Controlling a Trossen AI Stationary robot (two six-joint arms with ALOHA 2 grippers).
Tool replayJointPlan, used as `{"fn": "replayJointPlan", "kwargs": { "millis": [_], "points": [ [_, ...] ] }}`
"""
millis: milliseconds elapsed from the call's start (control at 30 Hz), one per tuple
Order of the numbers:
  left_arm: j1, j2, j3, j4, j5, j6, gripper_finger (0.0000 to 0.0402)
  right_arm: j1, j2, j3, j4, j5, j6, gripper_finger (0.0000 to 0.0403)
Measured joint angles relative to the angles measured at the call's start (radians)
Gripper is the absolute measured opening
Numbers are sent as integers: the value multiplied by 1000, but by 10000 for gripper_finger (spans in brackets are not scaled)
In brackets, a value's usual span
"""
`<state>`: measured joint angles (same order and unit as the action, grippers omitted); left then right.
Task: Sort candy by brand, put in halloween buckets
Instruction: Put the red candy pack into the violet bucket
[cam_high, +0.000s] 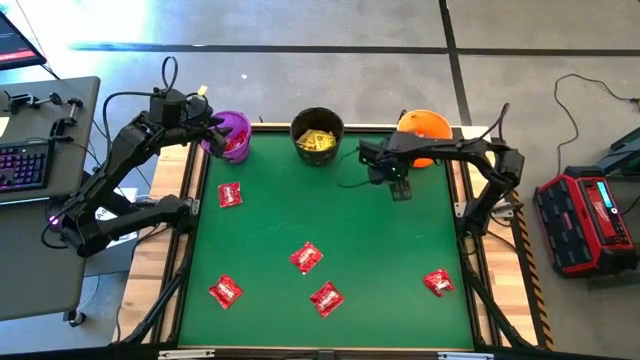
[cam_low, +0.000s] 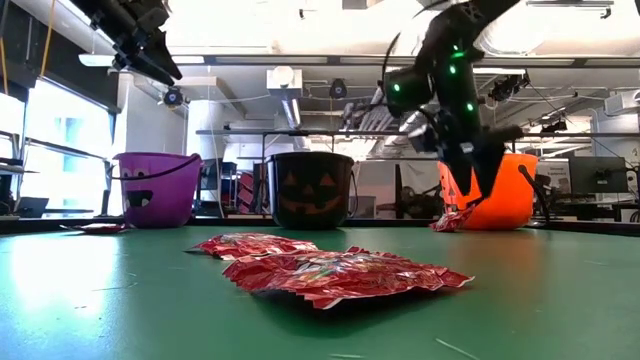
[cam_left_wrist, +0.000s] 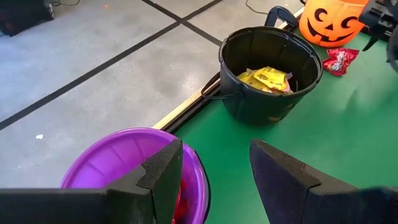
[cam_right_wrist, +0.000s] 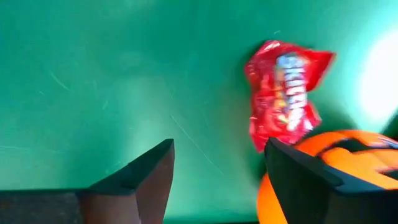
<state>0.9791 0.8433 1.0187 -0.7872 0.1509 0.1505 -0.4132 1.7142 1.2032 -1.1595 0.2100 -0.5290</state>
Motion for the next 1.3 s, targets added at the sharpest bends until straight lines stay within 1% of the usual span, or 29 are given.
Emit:
{"fn": "replayJointPlan", "kwargs": {
  "millis": [167, 300, 533, 600, 667, 733, 800, 900, 933, 1033, 1167, 1300],
  "points": [
    [0, 0, 0, -2, 0, 0, 177, 1, 0, -80, 111, 68, -29, 235],
    [0, 0, 0, -2, 0, 0, 177, -1, -1, -120, 205, 85, -29, 226],
    [0, 0, 0, -2, -2, 0, 177, -6, -1, -221, 385, 254, -36, 201],
    [0, 0, 0, -2, -1, 0, 177, -6, -1, -241, 408, 279, -28, 189],
    [0, 0, 0, -2, -1, 0, 177, -6, -1, -253, 413, 265, -23, 171],
    [0, 0, 0, -2, -1, 0, 177, -6, -1, -258, 411, 247, -13, 143],
    [0, 0, 0, -2, -1, 0, 177, 0, -1, -255, 404, 244, 18, 100],
    [0, 0, 0, -3, -1, 0, 177, 11, -1, -233, 378, 217, 76, 26],
    [0, 0, 0, -4, -1, 0, 177, 17, -1, -221, 374, 206, 91, 14],
    [0, 0, 0, -5, -1, 0, 177, 38, -1, -175, 346, 181, 156, 18],
    [0, 0, 0, -5, 0, 10, 177, 62, -1, -80, 280, 88, 237, 4],
    [-6, 0, 0, -1, 0, 35, 177, 90, -1, 42, 209, -14, 362, 5]
  ]
}}
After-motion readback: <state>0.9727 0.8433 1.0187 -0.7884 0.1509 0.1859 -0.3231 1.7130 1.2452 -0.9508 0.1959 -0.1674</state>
